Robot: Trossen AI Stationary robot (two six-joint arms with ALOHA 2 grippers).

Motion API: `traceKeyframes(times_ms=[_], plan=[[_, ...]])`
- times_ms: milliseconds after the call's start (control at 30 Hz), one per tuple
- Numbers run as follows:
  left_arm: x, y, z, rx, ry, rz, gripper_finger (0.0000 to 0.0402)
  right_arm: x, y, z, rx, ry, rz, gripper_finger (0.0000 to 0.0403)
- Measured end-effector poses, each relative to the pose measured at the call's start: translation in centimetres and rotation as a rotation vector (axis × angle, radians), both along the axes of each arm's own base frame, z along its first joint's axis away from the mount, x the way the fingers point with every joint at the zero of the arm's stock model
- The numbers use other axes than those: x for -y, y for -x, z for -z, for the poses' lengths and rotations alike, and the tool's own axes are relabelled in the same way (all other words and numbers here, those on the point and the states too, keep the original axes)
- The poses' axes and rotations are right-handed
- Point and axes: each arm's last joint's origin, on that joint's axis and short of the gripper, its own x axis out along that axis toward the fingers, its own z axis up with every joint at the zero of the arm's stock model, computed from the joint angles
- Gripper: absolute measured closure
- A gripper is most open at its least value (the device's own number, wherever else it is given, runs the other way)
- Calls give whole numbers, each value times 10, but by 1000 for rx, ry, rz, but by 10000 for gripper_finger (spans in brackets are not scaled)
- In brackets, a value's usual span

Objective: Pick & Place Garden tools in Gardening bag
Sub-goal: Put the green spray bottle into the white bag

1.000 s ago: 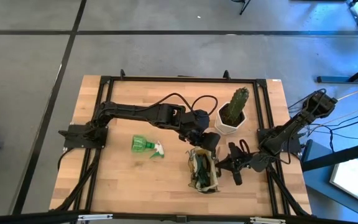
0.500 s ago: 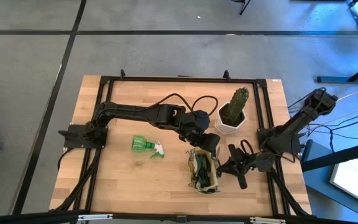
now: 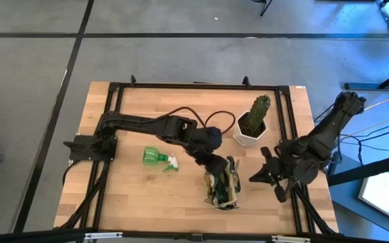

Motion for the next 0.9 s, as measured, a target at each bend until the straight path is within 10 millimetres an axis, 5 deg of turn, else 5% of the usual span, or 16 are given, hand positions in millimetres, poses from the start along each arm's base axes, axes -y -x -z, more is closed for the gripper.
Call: traceKeyframes(times_ms=[400,600,900], plan=[[6,50,31,-555,-323,-29,293,17,16,-23,-23,2,-3,403],[5,48,59,-604,-404,246,293,19,16,-24,-15,-8,1,403],[-13,63,134,-842,-395,572,293,18,16,-25,-27,-38,-4,403]])
